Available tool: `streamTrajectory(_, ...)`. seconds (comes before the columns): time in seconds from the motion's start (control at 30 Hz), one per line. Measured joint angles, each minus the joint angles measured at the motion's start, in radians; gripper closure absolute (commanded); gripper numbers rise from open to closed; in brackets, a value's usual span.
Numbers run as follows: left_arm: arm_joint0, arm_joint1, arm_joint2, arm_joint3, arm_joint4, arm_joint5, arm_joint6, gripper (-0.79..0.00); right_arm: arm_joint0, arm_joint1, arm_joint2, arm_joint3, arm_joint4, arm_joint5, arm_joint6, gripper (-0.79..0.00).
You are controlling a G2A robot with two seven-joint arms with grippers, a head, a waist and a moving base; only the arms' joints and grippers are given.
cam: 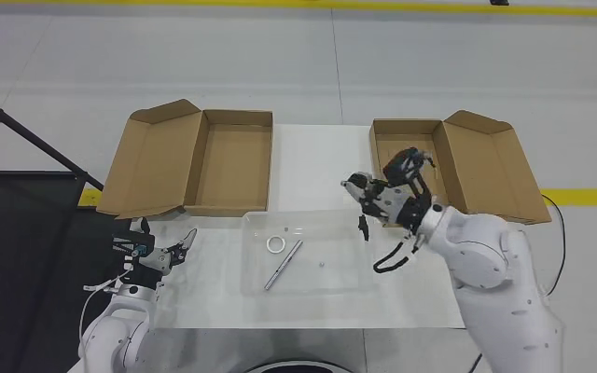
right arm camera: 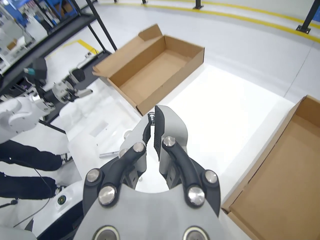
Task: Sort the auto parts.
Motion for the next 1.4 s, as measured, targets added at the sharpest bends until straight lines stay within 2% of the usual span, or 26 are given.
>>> streamTrajectory(0.13,0.0,0.0,0.0,0.0,0.0,0.0,0.0,-0.785,-0.009,0.002,0.052,-0.007,0.077,0.008,-0.085,0.0)
streamTrajectory(0.4,0.0,0.0,0.0,0.0,0.0,0.0,0.0,-0.785,-0.03,0.007,0.154,0.023,0.317,-0.121,-0.231,0.0)
streamTrajectory(0.53,0.0,0.0,0.0,0.0,0.0,0.0,0.0,-0.785,-0.031,0.011,0.181,0.052,0.41,-0.177,-0.253,0.0)
streamTrajectory(0.67,0.0,0.0,0.0,0.0,0.0,0.0,0.0,-0.785,-0.022,0.016,0.189,0.077,0.432,-0.196,-0.23,0.0)
streamTrajectory(0.77,0.0,0.0,0.0,0.0,0.0,0.0,0.0,-0.785,-0.01,0.022,0.192,0.075,0.357,-0.16,-0.185,0.0)
streamTrajectory(1.0,0.0,0.0,0.0,0.0,0.0,0.0,0.0,-0.785,0.002,0.036,0.173,-0.052,-0.02,0.04,-0.078,0.0)
streamTrajectory(1.1,0.0,0.0,0.0,0.0,0.0,0.0,0.0,-0.785,0.023,0.04,0.138,-0.059,-0.185,0.132,-0.013,0.0)
streamTrajectory(1.27,0.0,0.0,0.0,0.0,0.0,0.0,0.0,-0.785,0.092,0.039,0.061,0.063,-0.385,0.244,0.077,0.0)
streamTrajectory(1.4,0.0,0.0,0.0,0.0,0.0,0.0,0.0,-0.785,0.183,0.034,-0.017,0.252,-0.501,0.285,0.157,0.0)
